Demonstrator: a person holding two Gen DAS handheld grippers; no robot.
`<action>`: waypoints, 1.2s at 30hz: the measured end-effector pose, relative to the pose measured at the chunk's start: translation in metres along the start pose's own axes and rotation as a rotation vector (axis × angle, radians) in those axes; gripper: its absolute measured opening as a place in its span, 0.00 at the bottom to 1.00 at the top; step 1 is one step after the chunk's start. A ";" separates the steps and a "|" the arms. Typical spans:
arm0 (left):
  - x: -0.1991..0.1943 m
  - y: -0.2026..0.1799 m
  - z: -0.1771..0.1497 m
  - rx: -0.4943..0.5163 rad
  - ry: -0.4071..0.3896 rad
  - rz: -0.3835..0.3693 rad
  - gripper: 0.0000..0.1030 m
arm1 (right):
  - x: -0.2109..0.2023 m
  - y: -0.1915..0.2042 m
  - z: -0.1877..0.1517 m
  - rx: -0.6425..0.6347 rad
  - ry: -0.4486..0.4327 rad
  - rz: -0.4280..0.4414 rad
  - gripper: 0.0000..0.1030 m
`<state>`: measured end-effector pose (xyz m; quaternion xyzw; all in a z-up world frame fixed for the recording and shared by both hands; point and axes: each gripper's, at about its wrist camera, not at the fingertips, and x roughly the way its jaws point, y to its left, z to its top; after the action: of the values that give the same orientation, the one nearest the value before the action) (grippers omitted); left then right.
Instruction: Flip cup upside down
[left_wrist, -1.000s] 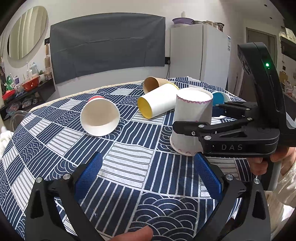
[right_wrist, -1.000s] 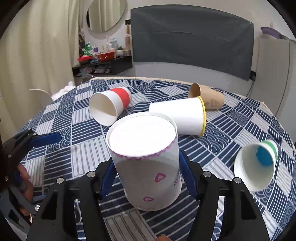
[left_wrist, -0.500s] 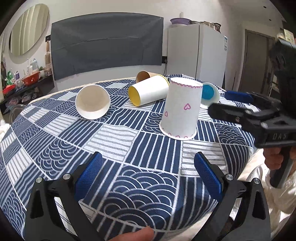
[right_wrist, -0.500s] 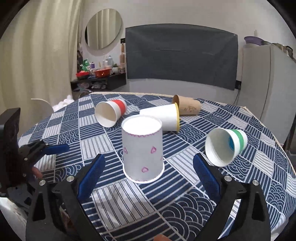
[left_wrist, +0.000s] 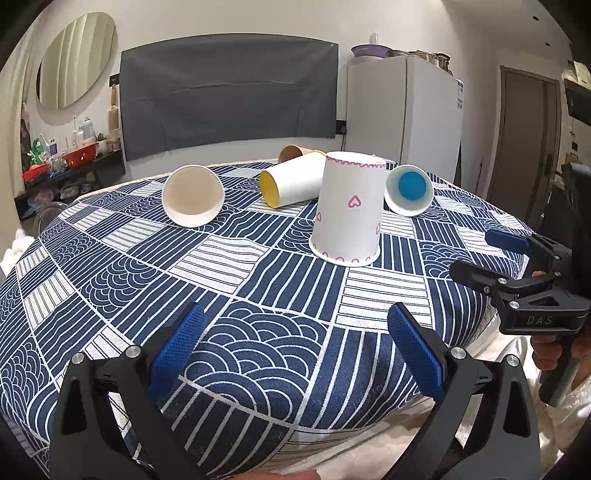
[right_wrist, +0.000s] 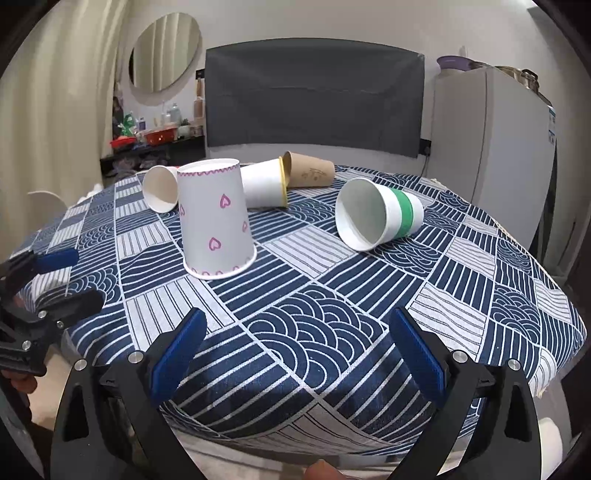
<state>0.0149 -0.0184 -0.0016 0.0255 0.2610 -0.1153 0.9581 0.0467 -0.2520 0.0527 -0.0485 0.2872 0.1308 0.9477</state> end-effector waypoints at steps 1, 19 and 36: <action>0.001 -0.001 0.000 0.003 0.004 -0.001 0.94 | 0.000 -0.001 -0.001 0.003 0.004 0.004 0.92; 0.009 0.000 -0.002 -0.015 0.032 0.011 0.94 | 0.003 0.004 -0.008 -0.029 -0.003 -0.007 0.92; 0.006 -0.004 -0.004 0.002 0.022 0.005 0.94 | 0.003 0.007 -0.009 -0.045 -0.005 -0.018 0.92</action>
<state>0.0168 -0.0232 -0.0080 0.0282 0.2711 -0.1127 0.9555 0.0425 -0.2464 0.0428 -0.0722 0.2815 0.1287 0.9481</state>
